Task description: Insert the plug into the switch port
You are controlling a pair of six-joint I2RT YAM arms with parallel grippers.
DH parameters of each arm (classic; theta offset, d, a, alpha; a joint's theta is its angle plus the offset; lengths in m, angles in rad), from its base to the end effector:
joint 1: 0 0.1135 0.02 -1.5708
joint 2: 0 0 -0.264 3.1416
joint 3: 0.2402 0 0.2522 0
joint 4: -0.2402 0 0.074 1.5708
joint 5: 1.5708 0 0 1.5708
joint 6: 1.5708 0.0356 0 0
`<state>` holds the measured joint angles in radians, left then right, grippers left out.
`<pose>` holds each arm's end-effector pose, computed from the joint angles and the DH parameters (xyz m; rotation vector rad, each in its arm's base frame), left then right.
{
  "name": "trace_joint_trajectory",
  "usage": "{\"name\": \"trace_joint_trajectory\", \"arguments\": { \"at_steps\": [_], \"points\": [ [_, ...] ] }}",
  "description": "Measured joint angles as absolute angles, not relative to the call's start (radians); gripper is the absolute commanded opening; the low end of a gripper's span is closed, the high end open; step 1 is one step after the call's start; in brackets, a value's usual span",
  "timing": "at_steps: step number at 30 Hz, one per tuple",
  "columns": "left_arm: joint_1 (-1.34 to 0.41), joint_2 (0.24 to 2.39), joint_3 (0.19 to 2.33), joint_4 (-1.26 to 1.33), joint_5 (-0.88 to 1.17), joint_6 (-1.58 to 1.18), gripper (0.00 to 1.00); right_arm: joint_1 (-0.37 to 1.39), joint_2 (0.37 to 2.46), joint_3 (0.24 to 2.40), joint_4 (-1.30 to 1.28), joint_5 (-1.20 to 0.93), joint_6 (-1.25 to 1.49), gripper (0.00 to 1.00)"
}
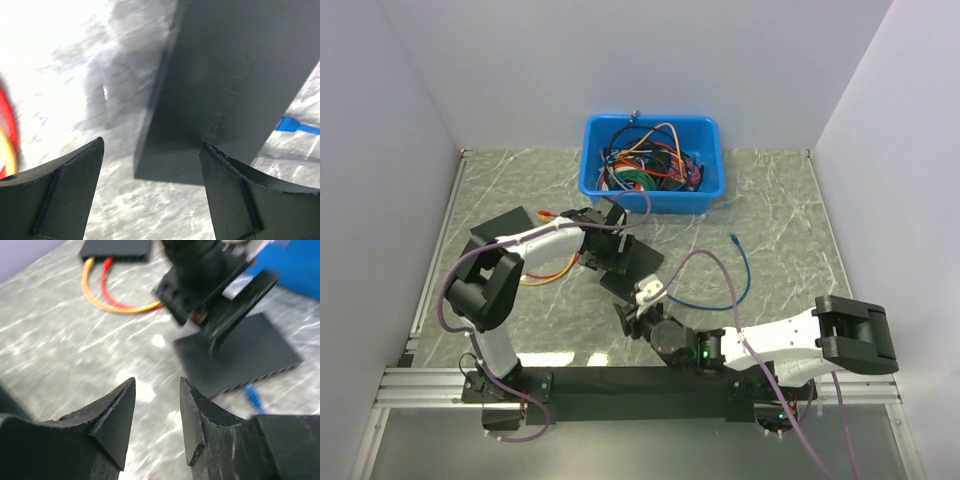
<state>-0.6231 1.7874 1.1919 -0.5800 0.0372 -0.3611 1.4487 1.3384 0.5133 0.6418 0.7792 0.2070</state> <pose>0.2878 -0.2085 0.1825 0.3753 2.7688 -0.3102 0.0574 0.2621 0.2131 -0.4981 1.6583 0.5485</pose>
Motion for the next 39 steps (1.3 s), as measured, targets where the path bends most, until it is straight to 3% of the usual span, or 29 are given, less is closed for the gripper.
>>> {"name": "trace_joint_trajectory", "arguments": {
  "at_steps": [10,20,24,28,39],
  "points": [
    [-0.615,1.551,1.142,-0.573,-0.047,-0.36,0.83,1.626,1.291,0.506,0.522,0.883,0.321,0.48],
    [-0.615,1.081,1.03,-0.432,-0.222,-0.333,0.83,1.678,1.141,0.429,0.373,0.97,0.455,0.47],
    [-0.615,0.805,0.917,-0.321,-0.316,-0.303,0.98,1.697,1.058,0.362,0.331,0.993,0.515,0.47],
    [-0.615,0.57,0.814,-0.204,-0.414,-0.277,0.99,1.7,1.004,0.316,0.301,1.01,0.564,0.48],
    [-0.615,0.672,0.816,-0.209,-0.565,-0.271,0.97,1.704,0.925,0.244,0.294,1.029,0.625,0.49]
  ]
}}
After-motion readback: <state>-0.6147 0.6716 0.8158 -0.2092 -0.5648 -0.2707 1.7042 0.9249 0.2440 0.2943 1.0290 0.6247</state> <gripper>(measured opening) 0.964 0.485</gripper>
